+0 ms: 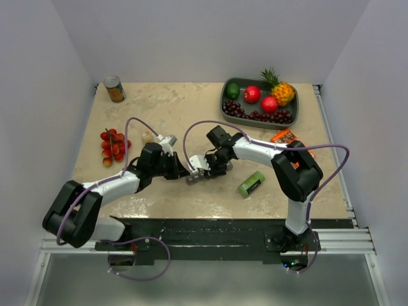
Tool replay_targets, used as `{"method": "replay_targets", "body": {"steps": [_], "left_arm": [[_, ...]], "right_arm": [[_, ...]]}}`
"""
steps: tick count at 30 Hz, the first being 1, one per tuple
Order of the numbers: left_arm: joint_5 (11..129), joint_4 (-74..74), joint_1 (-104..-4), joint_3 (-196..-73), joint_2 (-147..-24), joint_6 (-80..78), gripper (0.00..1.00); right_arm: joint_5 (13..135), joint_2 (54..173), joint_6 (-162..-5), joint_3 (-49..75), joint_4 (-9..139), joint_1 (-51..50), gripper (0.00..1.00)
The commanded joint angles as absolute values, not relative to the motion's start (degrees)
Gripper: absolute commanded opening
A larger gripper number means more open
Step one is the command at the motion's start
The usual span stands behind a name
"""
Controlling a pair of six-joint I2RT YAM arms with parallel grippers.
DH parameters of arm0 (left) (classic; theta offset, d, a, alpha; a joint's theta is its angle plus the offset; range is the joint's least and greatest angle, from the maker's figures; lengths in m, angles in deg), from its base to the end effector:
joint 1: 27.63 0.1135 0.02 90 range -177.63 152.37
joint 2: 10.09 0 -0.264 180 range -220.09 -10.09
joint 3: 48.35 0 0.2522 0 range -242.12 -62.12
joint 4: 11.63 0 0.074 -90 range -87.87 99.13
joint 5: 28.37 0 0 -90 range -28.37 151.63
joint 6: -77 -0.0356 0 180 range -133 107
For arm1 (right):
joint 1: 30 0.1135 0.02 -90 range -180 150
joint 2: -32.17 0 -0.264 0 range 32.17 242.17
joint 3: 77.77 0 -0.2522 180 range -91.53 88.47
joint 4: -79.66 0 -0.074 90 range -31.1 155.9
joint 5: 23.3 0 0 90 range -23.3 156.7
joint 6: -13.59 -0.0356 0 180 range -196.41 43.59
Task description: Sort the pills into containers
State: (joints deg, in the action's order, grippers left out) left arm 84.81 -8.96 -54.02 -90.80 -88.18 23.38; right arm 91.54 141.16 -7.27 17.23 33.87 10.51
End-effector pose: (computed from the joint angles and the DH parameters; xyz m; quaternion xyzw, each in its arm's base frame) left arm 0.2215 -0.1255 0.1587 0.0105 0.8859 -0.3768 0.2704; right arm 0.2739 0.2537 0.1608 -0.8076 0.5230 0.1628 0.2185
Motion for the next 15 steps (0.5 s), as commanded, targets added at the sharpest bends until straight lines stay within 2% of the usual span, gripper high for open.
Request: {"method": "replay_targets", "body": {"steps": [1, 9, 15], "left_arm": [[83.4, -5.4, -54.3, -96.6, -81.2, 21.1, 0.0], [85.4, -7.7, -54.3, -93.2, -82.7, 22.5, 0.0], [87.5, -14.5, -54.4, -88.2, -93.0, 23.2, 0.0]], "right_arm": [[89.5, 142.6, -7.7, 18.2, 34.9, 11.0, 0.33], [89.4, 142.8, -7.8, 18.2, 34.9, 11.0, 0.33], [89.0, 143.2, -7.9, 18.2, 35.0, 11.0, 0.33]]}}
